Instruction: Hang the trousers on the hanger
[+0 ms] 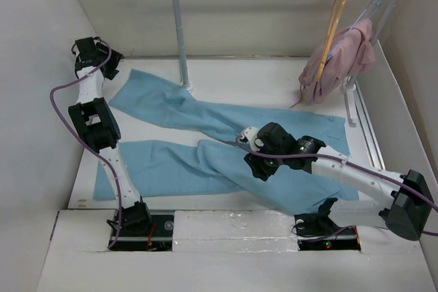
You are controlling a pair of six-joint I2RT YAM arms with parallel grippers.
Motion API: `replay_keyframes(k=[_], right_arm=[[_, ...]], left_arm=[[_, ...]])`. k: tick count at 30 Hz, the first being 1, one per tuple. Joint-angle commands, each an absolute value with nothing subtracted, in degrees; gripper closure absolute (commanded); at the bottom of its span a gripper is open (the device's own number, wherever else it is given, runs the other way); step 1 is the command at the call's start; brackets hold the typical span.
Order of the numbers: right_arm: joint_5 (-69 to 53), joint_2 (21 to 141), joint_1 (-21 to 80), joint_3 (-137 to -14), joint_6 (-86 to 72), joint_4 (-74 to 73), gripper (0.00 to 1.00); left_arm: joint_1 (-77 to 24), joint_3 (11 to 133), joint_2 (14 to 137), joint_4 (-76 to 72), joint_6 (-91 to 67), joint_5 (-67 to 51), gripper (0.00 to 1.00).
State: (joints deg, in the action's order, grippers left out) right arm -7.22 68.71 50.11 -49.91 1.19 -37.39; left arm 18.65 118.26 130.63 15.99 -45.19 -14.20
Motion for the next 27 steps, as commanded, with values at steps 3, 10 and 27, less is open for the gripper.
replay_keyframes(k=[3, 10, 27], right_arm=[[-4.6, 67.2, 49.4, -54.6, 1.1, -39.0, 0.38], [-5.0, 66.8, 48.9, -55.5, 2.9, -36.6, 0.56], [-4.1, 59.5, 44.9, -53.8, 2.3, -39.3, 0.50]], left_arm=[[20.3, 119.1, 131.3, 21.1, -42.5, -15.3, 0.33], [20.3, 102.3, 115.9, 24.6, -36.4, -4.7, 0.45], [22.0, 90.0, 122.8, 18.5, -36.9, -6.2, 0.61]])
